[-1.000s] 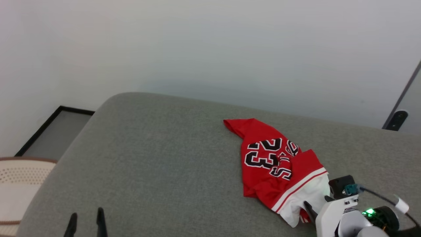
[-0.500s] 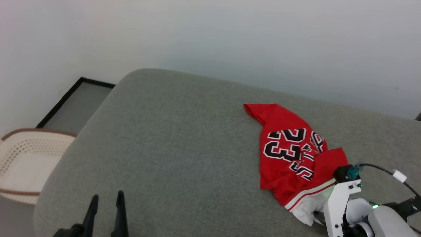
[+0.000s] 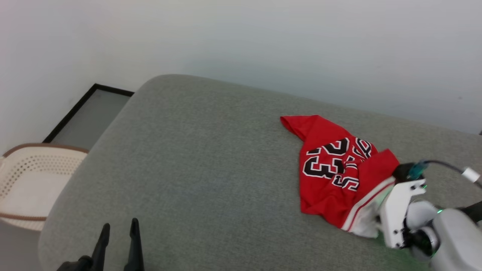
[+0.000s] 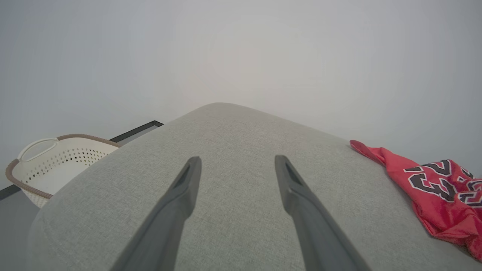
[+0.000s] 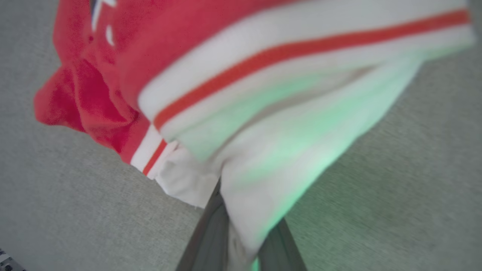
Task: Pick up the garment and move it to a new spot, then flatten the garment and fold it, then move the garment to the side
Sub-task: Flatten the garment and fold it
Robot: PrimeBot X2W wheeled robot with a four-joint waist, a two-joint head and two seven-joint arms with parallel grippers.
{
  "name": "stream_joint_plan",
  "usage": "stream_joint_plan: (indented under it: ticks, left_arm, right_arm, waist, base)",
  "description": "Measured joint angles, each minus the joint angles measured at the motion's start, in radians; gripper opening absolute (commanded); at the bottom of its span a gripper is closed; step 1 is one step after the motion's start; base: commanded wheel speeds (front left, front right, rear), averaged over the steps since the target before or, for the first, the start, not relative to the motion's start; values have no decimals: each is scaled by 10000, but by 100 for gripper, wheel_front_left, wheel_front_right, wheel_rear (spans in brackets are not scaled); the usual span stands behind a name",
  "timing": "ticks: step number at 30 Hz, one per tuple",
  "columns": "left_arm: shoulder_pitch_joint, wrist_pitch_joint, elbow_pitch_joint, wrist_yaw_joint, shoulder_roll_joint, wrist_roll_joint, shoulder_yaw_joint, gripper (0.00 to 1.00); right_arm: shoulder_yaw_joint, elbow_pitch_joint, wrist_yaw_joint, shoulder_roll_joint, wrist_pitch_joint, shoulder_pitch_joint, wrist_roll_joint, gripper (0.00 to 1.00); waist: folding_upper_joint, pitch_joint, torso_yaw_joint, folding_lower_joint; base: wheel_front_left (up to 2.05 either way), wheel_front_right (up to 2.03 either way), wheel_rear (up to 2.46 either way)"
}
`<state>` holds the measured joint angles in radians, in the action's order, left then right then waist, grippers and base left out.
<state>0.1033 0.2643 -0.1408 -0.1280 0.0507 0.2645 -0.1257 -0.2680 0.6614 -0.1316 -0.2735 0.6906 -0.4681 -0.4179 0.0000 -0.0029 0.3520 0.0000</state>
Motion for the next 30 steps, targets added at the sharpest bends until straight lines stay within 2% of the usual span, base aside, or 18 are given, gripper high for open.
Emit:
stream_joint_plan:
  ticks: [11, 18, 21, 27, 29, 30]
  left_arm:
    - [-33, 0, 35, -10, 0, 117, 92, 100]
    - [-196, 0, 27, -10, -4, 173, 282, 100]
    - [-255, 0, 19, -10, -4, 222, 334, 100]
    - [-439, 0, -65, -10, -6, 232, 499, 100]
    - [-471, 0, -98, -10, -4, 232, 520, 100]
    - [-492, 0, -115, -10, -4, 224, 533, 100]
  right_arm:
    - [665, -531, 0, -1348, 531, -344, 633, 0]
    - [1183, -270, 0, -2150, 669, 30, 917, 0]
    - [1469, 27, 0, -2186, 556, 307, 938, 0]
    - [1894, 851, 0, -1799, 117, 482, 991, 0]
    - [1990, 1108, 0, -1699, -61, 398, 1072, 36]
    - [1954, 1214, 2, -1670, -90, 359, 1145, 86]
  waist:
    - [0, 30, -728, 0]
    - [0, 212, -1070, 0]
    - [0, 325, -1154, 0]
    - [0, 492, -1225, 0]
    - [0, 495, -1218, 0]
    - [0, 483, -1216, 0]
  base:
    - [0, 0, 0]
    - [0, 0, 0]
    - [0, 0, 0]
    - [0, 0, 0]
    - [0, 0, 0]
    - [0, 0, 0]
